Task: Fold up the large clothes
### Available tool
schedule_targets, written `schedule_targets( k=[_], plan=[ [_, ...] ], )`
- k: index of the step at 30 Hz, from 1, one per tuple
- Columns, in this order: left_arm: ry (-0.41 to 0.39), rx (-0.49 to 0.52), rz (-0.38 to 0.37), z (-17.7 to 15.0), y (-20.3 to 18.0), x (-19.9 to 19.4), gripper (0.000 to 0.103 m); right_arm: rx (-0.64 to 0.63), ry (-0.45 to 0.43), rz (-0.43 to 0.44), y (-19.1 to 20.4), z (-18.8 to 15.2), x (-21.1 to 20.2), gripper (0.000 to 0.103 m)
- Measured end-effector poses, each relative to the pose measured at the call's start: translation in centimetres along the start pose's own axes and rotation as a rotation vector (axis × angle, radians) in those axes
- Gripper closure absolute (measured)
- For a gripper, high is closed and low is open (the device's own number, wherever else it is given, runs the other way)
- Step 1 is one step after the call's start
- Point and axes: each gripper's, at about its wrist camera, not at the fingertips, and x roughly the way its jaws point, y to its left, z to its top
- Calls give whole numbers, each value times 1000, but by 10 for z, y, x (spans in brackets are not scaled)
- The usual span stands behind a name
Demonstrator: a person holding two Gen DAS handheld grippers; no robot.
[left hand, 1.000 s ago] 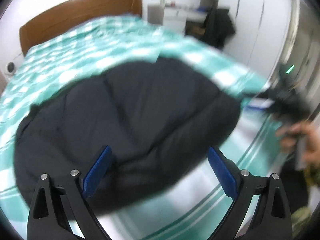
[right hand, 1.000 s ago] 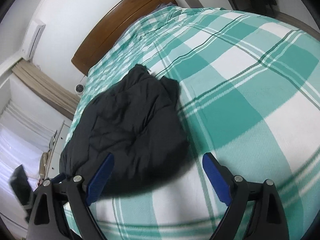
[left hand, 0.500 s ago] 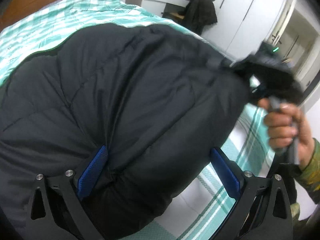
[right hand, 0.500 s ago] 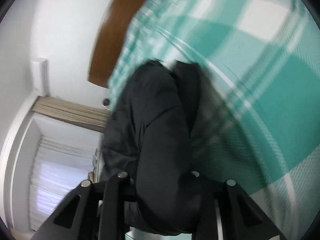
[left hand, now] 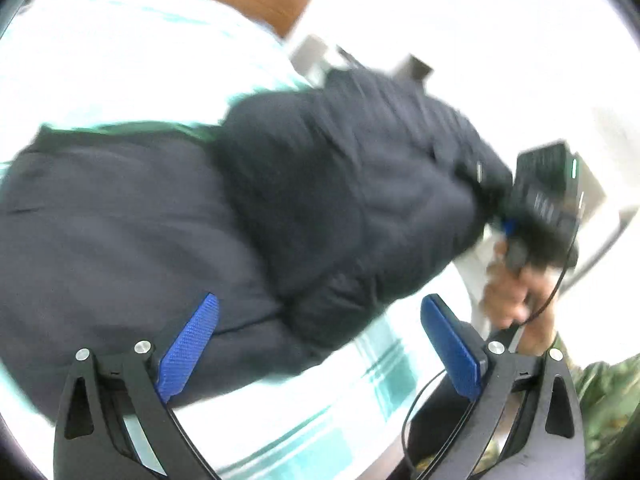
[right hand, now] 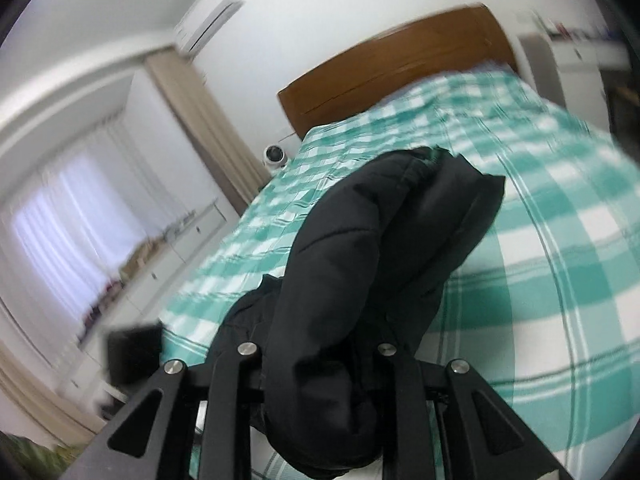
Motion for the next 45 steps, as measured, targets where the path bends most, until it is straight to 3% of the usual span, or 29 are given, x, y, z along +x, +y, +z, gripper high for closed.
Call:
schedule_targets(
  k=[3,6,10,13,19,22,24,26,27,28,29,31,32,34,40,45],
  plan=[
    [-74,-94,35,18,27,-54,2,-134,17,-7,46,-1,20,79],
    [-93,-77,23,47,26,-74,2,-285,51,-20,97,-18,44,79],
    [-56,-46,-73,82,18,-66,2,-438,91,-48,145,-48,69,79],
    [15,-41,-137,103,17,-49,2,-524,103,-66,165,-65,80,79],
    [115,-39,-101,136,11,-10,2,-677,82,-129,184,-90,83,78],
    [150,59,-45,151,-7,0,2,-729,78,-149,190,-97,81,78],
    [193,152,33,146,-28,14,2,-741,76,-158,189,-95,85,78],
    [239,282,171,129,-48,29,2,-744,80,-159,190,-93,86,78],
    [257,336,241,121,-53,35,10,-745,80,-159,192,-92,87,78],
    [263,349,277,113,-51,34,41,-748,79,-160,192,-92,87,76],
    [266,345,335,110,-48,37,56,-750,76,-169,191,-92,87,75],
    [227,263,302,109,-34,28,72,-743,78,-175,189,-92,92,68],
    [203,218,290,111,-23,20,74,-740,77,-169,190,-92,91,63],
    [180,160,281,112,-3,9,75,-723,106,-107,194,-89,85,32],
    [119,91,349,98,64,-34,75,-546,85,103,195,-57,34,30],
    [94,17,387,83,118,-59,72,-443,82,-22,160,-23,57,30]
  ],
)
